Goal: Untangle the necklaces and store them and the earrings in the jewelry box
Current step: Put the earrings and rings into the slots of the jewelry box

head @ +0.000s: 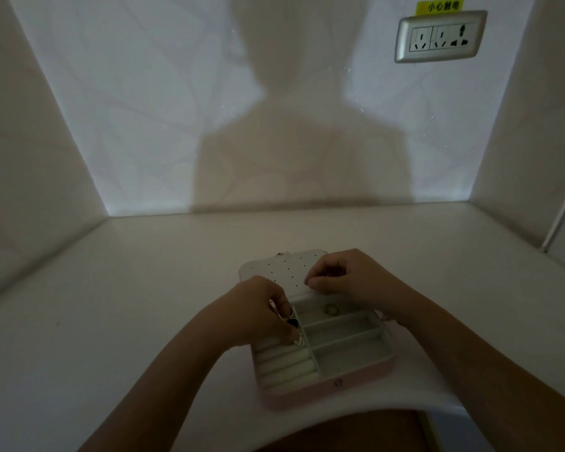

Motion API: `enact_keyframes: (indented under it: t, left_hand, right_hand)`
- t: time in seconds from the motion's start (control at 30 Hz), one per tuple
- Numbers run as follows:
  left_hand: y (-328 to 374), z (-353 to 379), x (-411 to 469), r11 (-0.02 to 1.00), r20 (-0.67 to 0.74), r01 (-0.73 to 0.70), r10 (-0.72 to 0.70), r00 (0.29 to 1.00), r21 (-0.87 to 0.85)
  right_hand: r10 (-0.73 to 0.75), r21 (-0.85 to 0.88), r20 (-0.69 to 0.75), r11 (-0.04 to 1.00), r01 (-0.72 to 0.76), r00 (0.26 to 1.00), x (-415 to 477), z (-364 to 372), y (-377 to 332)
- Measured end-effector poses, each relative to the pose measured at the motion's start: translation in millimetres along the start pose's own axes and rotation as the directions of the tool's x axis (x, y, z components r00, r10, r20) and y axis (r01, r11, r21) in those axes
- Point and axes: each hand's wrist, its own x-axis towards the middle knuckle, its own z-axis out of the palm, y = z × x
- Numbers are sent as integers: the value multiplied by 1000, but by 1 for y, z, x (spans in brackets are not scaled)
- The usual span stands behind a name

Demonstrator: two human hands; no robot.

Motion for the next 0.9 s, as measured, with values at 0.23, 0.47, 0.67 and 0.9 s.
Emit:
enact_keyframes:
  t: [0.23,0.47,0.67,0.9]
  left_hand:
    - [3,-1,-3,1000,67,10,-9,998,-13]
    - [2,4,-4,995,-66,54,-48,997,88]
    - [4,5,-5,993,-77,16,-7,997,117]
    - [6,4,-2,990,-129,-142,143,981,21]
  right_hand:
    - [-15,-1,-4,1000,15,1000,0,-1,0]
    - [-18,-12,-2,1000,18,1000,0,0,0]
    - [-17,-17,-12,1000,17,1000,-1,-1,1]
    - [1,-35,-38,999,-2,999,-15,-24,-12]
